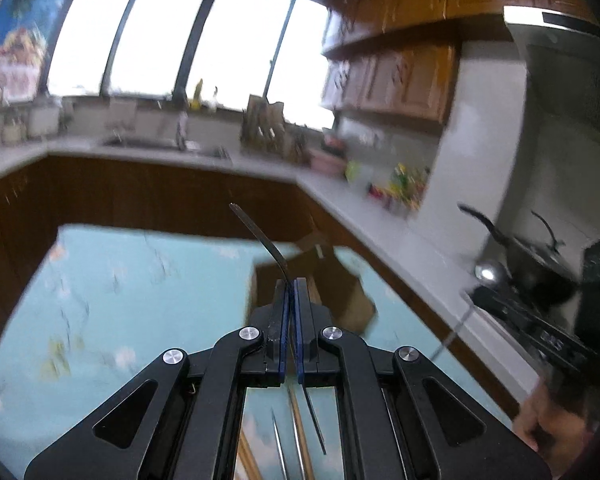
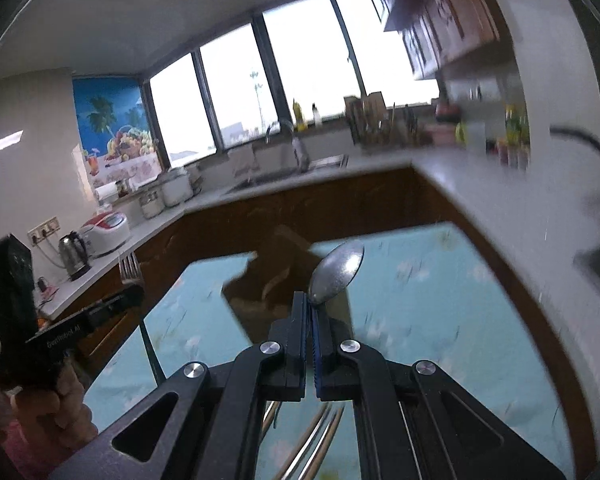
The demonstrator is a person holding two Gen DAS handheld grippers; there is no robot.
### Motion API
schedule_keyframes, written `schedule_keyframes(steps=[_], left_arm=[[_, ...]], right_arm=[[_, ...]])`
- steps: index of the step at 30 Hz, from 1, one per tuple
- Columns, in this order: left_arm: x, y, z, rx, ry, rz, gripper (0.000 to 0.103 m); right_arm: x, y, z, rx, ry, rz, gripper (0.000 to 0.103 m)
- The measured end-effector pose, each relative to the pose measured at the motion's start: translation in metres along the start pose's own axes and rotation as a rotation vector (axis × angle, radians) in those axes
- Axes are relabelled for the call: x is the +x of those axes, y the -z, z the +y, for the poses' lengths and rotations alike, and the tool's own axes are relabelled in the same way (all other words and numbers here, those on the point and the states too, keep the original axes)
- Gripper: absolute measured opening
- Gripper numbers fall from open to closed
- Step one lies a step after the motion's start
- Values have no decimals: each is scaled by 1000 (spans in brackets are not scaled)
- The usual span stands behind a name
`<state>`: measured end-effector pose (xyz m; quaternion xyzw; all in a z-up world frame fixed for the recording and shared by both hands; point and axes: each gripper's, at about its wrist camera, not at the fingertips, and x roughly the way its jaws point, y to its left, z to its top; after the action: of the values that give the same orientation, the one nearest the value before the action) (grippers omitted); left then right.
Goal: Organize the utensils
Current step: 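Lift the fork and spoon and carry both over the wooden utensil holder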
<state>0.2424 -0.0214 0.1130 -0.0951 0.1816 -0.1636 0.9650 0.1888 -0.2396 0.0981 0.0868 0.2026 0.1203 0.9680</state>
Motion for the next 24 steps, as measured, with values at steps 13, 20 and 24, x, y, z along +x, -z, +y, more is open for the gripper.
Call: schedule_keyframes(steps=[13,20,24], left_arm=[[112,-34,9,-7,-104,-39,2],[135,-9,7,55,-160,-39,2],[136,2,3,91,-154,-37,2]], right_arm=[[82,-45,13,-115,96,-94,2],[121,-15,11,-132,66,8,2],[129,-9,6,-124,45,39,2]])
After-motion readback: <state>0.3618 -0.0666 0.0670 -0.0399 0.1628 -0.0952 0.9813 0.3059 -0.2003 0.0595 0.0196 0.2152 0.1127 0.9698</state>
